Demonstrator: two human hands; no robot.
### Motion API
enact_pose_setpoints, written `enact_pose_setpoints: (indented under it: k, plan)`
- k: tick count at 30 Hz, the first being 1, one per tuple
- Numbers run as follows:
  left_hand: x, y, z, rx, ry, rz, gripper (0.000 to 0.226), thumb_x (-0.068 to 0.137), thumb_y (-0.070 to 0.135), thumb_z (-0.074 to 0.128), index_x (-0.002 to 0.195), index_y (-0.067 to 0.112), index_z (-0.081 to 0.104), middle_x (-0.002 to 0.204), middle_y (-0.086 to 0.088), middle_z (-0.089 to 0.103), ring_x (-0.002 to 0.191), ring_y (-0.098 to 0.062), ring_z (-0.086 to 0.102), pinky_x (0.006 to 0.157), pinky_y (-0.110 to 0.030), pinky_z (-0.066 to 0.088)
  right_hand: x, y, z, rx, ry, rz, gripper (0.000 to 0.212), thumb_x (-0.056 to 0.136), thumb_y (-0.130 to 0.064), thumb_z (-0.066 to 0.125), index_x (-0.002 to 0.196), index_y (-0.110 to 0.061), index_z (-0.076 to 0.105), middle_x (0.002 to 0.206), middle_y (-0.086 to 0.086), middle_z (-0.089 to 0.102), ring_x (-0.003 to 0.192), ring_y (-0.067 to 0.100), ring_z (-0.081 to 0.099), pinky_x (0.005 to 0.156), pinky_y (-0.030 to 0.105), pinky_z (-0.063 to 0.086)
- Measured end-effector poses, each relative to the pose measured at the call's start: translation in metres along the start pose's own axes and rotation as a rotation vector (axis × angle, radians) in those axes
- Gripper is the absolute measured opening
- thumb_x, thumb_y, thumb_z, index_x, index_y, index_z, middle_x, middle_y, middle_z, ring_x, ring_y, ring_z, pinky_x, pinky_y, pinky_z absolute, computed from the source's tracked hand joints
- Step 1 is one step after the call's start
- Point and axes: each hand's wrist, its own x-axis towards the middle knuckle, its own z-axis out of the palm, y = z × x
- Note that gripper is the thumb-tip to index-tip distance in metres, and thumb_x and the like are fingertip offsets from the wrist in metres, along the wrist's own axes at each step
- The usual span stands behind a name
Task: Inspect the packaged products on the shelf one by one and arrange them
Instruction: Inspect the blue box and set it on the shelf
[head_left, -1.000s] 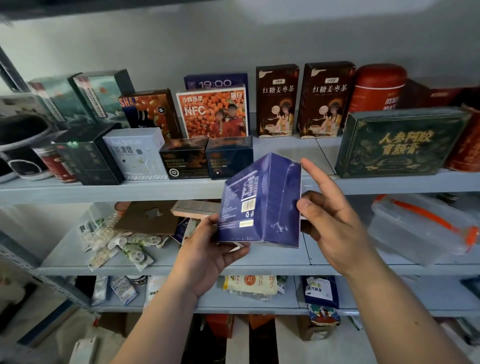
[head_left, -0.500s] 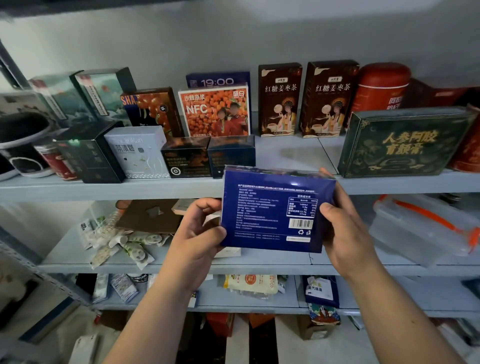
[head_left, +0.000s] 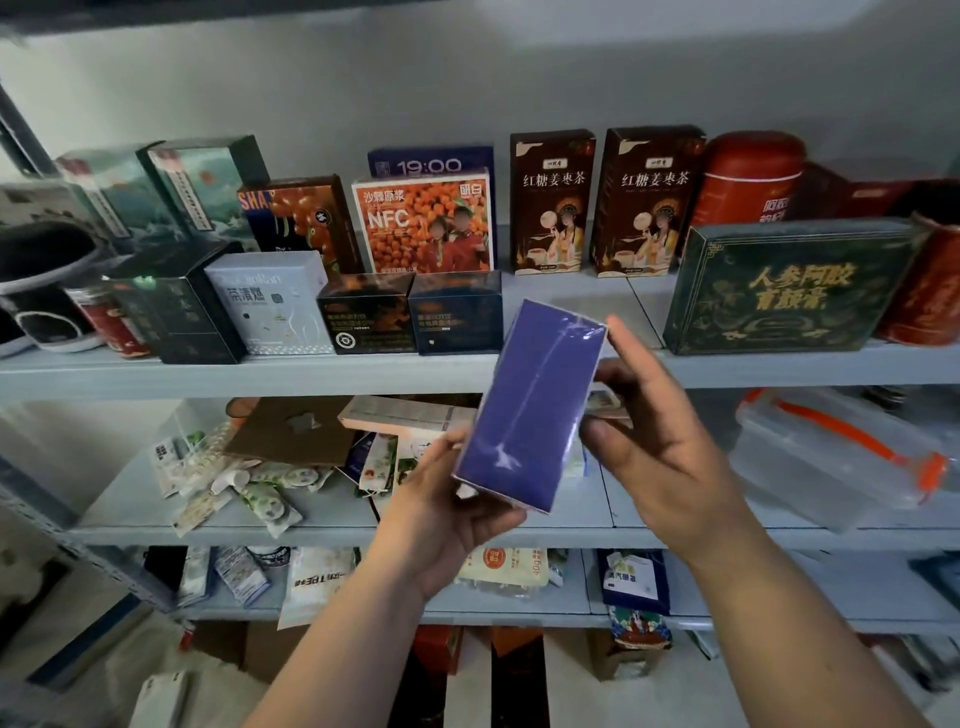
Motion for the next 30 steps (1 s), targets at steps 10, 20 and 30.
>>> enact_pose_setpoints:
  k: [10, 20, 30]
  plan:
    - [-0.014, -0.010, 0.011, 0.150, -0.207, -0.246, 0.052, 0.084, 0.038, 0.055, 0.127, 0.008, 0.058, 0.118, -0.019, 0.073, 0.097, -0.039, 0.074, 0.071, -0.048, 0.064, 0.000, -0.012, -0.026, -0.208, -0.082, 0.123, 0.073, 0.059, -0.060, 0.087, 0.126, -0.061, 0.058, 0.121, -0.015, 0.071, 0.111, 0.006, 0.069, 0.086, 0.033, 0.062]
    - [-0.012, 0.040, 0.007, 0.110, -0.117, 0.238, 0.024, 0.096, 0.032, 0.061, 0.109, 0.017, 0.073, 0.122, -0.013, 0.070, 0.107, -0.031, 0.069, 0.083, -0.054, 0.059, 0.018, -0.031, -0.037, -0.829, -0.097, 0.074, 0.079, 0.079, -0.078, 0.063, 0.150, -0.059, 0.035, 0.149, -0.020, 0.047, 0.134, 0.005, 0.045, 0.111, 0.041, 0.045]
    - [-0.016, 0.056, 0.014, 1.250, 0.117, 0.805, 0.049, 0.098, 0.029, 0.060, 0.142, 0.046, 0.046, 0.141, 0.023, 0.045, 0.124, -0.002, 0.055, 0.098, -0.031, 0.053, 0.067, -0.084, -0.029, -1.360, -0.134, -0.075, 0.079, 0.096, -0.055, 0.057, 0.162, -0.038, 0.018, 0.163, 0.001, 0.034, 0.150, 0.026, 0.030, 0.118, 0.043, 0.033]
